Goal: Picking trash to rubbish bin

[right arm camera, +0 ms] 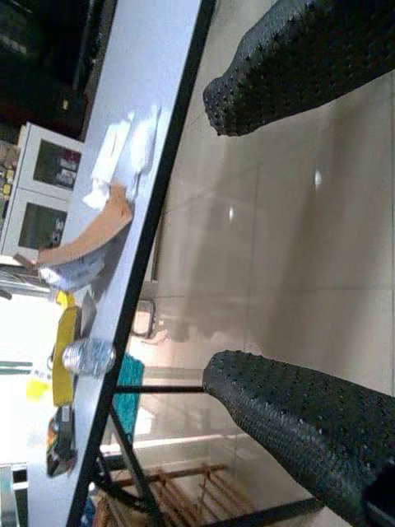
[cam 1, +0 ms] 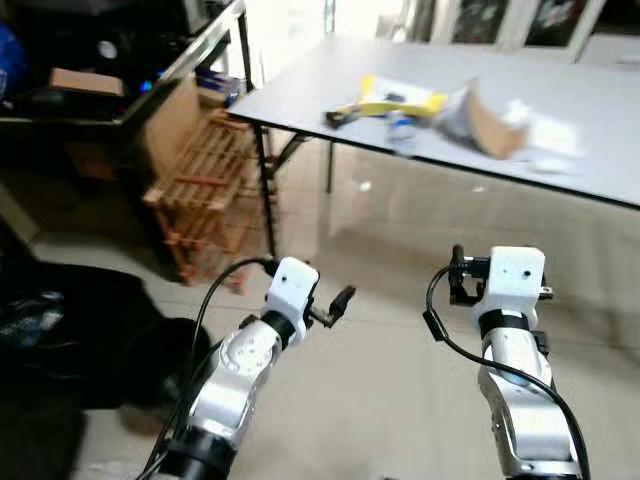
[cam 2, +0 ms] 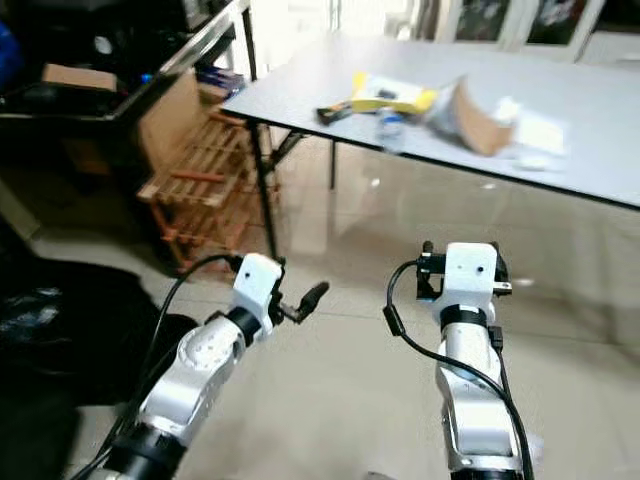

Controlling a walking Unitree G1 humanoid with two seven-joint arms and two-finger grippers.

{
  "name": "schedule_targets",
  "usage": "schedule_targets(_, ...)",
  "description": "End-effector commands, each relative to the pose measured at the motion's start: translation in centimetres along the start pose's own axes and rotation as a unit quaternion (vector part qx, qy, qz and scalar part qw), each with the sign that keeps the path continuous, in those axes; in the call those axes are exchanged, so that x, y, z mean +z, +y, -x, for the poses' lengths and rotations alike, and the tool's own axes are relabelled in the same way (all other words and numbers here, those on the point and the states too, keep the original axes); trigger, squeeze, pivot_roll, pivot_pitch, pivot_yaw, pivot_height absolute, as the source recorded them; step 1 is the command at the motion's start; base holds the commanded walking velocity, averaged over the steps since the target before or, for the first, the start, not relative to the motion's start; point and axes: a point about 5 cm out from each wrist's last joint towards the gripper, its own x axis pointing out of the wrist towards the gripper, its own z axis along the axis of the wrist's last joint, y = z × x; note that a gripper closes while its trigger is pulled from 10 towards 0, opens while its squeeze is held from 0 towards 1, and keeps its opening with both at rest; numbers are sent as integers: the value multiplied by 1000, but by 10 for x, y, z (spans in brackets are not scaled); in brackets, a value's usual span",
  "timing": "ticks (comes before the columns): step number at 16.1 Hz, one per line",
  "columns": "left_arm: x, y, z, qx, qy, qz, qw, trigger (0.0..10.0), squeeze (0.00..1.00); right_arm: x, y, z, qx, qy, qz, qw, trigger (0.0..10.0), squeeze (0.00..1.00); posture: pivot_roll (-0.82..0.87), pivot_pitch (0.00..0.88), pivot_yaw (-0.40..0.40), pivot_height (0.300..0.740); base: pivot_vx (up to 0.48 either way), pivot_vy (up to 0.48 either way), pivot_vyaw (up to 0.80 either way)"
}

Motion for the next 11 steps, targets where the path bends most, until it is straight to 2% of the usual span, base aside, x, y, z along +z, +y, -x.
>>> schedule_targets(1,-6,6,3,6,13,-5,1000,10000,0,3,5,0,7,-1,-4,1000,10000,0,-56,73,21,740,0,-480,0)
schedule_targets(8,-6,5,0,4,16,-8,1000,10000,0,3,4,-1,3,1,-5,1000,10000,0,-58,73,21,740,0,-454,0)
schedule_targets(11,-4,6,-1,7,8,2,1000,10000,0,3,4,-2,4,2,-6,1000,10000,0,-61,67,21,740,0,0,0)
